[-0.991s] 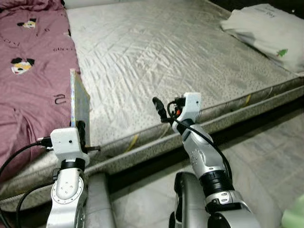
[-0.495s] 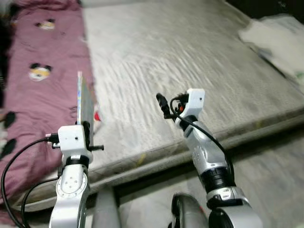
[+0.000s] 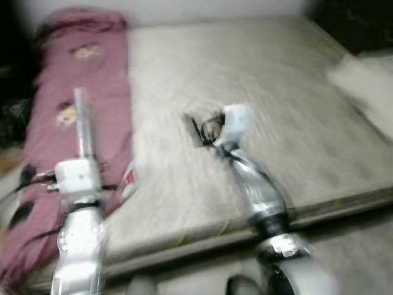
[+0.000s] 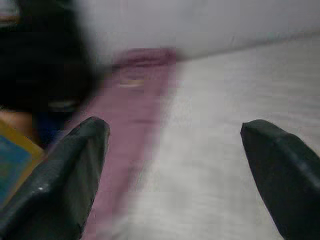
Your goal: Clean up the room
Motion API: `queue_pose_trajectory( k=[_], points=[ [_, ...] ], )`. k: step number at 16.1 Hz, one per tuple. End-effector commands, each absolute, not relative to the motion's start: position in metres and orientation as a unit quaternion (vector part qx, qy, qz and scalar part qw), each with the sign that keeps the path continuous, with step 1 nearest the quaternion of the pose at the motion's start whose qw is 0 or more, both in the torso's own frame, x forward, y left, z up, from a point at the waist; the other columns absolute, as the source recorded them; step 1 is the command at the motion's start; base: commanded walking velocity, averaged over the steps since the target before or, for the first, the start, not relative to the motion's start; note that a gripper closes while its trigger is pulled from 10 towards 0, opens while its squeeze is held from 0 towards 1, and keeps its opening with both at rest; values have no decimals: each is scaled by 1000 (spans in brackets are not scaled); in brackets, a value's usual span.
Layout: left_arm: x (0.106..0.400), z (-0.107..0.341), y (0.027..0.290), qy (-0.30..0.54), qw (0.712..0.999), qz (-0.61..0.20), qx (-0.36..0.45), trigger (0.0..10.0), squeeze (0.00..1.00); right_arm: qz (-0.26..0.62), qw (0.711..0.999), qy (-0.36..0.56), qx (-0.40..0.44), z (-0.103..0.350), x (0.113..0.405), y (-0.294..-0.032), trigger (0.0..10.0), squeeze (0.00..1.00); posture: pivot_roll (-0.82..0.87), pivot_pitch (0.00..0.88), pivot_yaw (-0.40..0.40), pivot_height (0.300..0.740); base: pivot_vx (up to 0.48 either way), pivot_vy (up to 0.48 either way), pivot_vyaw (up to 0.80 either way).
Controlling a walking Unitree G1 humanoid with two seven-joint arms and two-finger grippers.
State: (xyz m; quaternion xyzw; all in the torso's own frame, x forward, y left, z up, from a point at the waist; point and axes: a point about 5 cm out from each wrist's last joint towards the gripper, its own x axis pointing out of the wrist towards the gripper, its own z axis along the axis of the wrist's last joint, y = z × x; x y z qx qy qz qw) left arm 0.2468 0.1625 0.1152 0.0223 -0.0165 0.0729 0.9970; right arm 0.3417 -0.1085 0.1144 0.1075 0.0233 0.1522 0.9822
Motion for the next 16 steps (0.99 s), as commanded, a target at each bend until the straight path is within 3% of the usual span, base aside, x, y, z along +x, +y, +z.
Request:
queue_pose_trajectory(
  k=[1, 11, 16],
  points=[
    [241, 118, 174, -25, 995, 90, 34, 10000, 0, 178, 977, 17, 116, 121, 342, -88, 10000, 0, -10, 0, -18, 740, 0, 0, 0],
    [246, 116, 175, -21, 996, 90, 10, 10000, 0, 206, 973, 16, 100, 115, 336, -80, 10000, 0, -19, 0, -20, 740, 0, 28, 0],
    [247, 116, 174, -22, 996, 90, 11, 10000, 0, 203, 975, 17, 91, 115, 337, -82, 10000, 0, -19, 0, -23, 740, 0, 0, 790]
  ],
)
